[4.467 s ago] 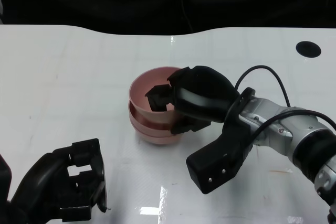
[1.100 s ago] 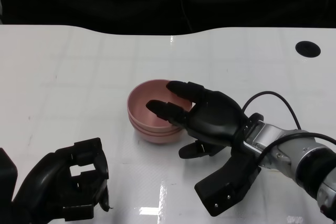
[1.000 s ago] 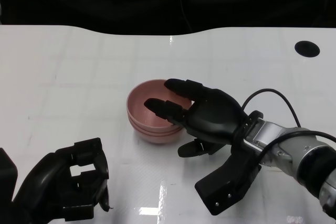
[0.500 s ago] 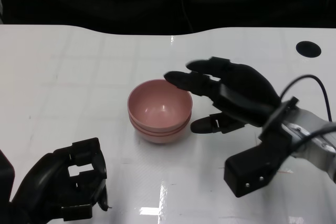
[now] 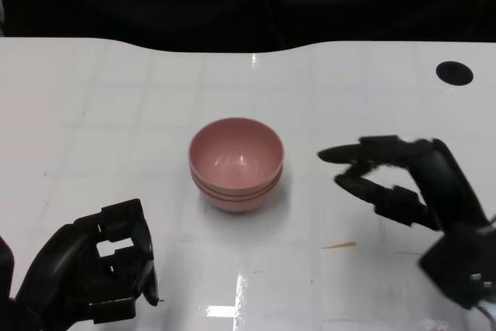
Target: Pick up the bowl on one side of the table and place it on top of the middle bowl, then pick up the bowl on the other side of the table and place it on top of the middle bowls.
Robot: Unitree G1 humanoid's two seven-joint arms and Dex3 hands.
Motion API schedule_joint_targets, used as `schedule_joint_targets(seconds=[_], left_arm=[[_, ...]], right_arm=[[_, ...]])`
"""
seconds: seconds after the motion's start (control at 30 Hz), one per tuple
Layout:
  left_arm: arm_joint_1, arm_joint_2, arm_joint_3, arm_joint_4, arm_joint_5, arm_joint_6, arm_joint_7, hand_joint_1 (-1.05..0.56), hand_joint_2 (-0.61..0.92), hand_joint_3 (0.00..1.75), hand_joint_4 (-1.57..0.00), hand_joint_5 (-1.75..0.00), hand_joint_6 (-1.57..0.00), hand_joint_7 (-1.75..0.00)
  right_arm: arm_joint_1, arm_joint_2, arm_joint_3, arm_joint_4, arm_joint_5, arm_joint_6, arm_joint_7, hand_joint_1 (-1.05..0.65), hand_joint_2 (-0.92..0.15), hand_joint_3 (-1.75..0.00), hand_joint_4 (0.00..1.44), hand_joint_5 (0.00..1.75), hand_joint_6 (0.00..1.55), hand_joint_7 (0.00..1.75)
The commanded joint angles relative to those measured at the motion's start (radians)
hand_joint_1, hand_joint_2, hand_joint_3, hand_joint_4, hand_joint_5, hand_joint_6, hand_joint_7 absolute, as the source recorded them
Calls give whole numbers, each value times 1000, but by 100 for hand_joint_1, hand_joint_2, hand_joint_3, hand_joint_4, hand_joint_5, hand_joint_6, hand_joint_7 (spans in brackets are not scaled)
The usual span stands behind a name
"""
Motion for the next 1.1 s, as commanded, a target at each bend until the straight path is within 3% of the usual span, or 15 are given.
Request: schedule_joint_targets(seconds=[0.03,0.13,0.37,0.47,0.6,0.67,0.73,0.8,1.1], left_arm=[[7,6,17,-11,-11,1,12,21,67,143,-90,-175,-75,-175],[5,7,24,-6,-14,-4,10,22,67,144,-90,-175,-75,-175],[-6,15,41,19,-20,-19,-12,21,64,147,-93,-175,-76,-175],[-8,15,46,27,-18,-27,-10,22,63,147,-93,-175,-76,-175],[-7,9,52,20,-27,-7,7,22,63,147,-93,-175,-76,-175],[-7,7,54,18,-32,-2,11,22,63,147,-92,-175,-76,-175],[-9,5,59,15,-37,4,18,20,64,146,-91,-175,-75,-175],[-12,3,65,12,-47,16,27,20,65,145,-90,-175,-74,-175],[-15,-45,115,20,-140,34,49,18,67,148,-90,-175,-72,-175]], right_arm=[[94,53,-81,-100,198,132,75,-40,-92,-31,77,128,97,52],[159,121,-158,-154,407,255,140,-37,-92,-41,71,138,83,75],[260,174,-266,-250,603,461,215,-27,-91,-42,70,138,75,88],[277,195,-294,-268,641,511,229,-20,-68,-81,72,139,76,92],[293,197,-316,-207,624,452,333,-4,-60,-105,71,150,73,106],[298,196,-326,-195,625,447,370,-2,-60,-107,71,151,73,107],[310,194,-333,-188,636,447,414,-4,-63,-95,84,155,78,126],[317,202,-344,-188,658,468,440,-5,-64,-92,86,160,78,135],[348,232,-368,-243,760,628,454,-5,-73,-81,83,172,80,137]])
